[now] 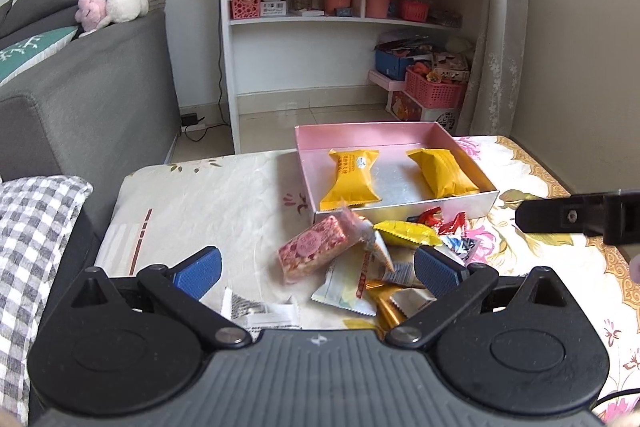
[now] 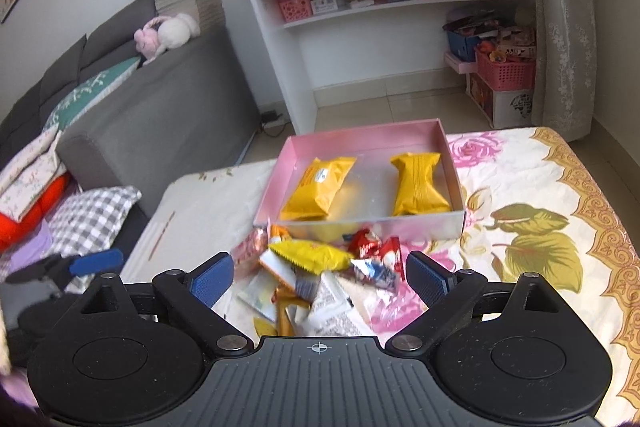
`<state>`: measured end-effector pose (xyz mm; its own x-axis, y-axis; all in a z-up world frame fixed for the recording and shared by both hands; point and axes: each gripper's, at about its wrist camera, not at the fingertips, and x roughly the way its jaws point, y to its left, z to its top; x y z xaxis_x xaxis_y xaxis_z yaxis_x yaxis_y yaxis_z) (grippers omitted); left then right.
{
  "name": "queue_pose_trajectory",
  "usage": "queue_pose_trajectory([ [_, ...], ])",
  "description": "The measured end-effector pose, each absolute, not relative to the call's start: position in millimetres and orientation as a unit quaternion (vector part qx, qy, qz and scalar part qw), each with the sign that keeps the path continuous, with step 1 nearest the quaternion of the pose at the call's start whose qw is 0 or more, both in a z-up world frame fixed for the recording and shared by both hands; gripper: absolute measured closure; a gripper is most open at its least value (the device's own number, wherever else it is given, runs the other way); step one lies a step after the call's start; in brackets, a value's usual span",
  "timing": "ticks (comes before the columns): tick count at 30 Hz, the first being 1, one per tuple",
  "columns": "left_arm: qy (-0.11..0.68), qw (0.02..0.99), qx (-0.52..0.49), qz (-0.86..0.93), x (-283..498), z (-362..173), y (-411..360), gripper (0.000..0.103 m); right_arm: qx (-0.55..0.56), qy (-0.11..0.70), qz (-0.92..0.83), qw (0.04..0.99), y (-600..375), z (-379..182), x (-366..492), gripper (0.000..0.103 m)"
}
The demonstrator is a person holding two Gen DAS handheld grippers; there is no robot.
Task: Organize snacks
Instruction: 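Grasp a white printed wrapper with the left tool while the right tool grasps another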
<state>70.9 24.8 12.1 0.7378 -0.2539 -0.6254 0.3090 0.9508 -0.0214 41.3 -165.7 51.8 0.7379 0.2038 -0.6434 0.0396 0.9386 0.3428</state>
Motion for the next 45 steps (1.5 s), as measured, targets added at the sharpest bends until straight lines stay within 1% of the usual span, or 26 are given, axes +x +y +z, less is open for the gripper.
queue_pose_trajectory([
  [5, 0.331, 0.931, 0.034, -0.150, 68.2, 7.1, 39.1, 0.000, 0.166, 0.371, 0.050, 0.912, -164.3, 38.3, 43.0, 0.008],
  [14, 0.339, 0.930, 0.037, -0.133, 74.6, -3.4, 67.8, 0.000, 0.195, 0.382, 0.043, 0.902, -165.1, 24.1, 51.9, 0.008],
  [19, 0.375, 0.920, 0.019, -0.114, 87.7, -15.4, 80.3, 0.000, 0.191, 0.405, 0.037, 0.893, -158.1, 12.2, 62.0, 0.008],
  [26, 0.424, 0.899, -0.008, -0.108, 106.6, -36.5, 86.5, 0.001, 0.213, 0.448, 0.023, 0.868, -153.2, -10.0, 72.7, 0.008],
  [33, 0.464, 0.878, -0.022, -0.116, 120.2, -57.6, 79.8, 0.008, 0.249, 0.484, 0.000, 0.839, -155.7, -36.1, 80.4, 0.008],
  [38, 0.475, 0.871, -0.032, -0.123, 122.2, -63.9, 77.1, 0.013, 0.287, 0.491, -0.015, 0.822, -162.4, -49.8, 86.4, 0.008],
  [41, 0.477, 0.870, -0.028, -0.125, 121.8, -65.7, 74.2, 0.016, 0.299, 0.492, -0.020, 0.817, -163.9, -55.6, 90.4, 0.008],
  [45, 0.480, 0.867, -0.023, -0.129, 122.1, -68.0, 71.0, 0.025, 0.305, 0.495, -0.023, 0.813, -161.9, -61.2, 95.1, 0.009],
])
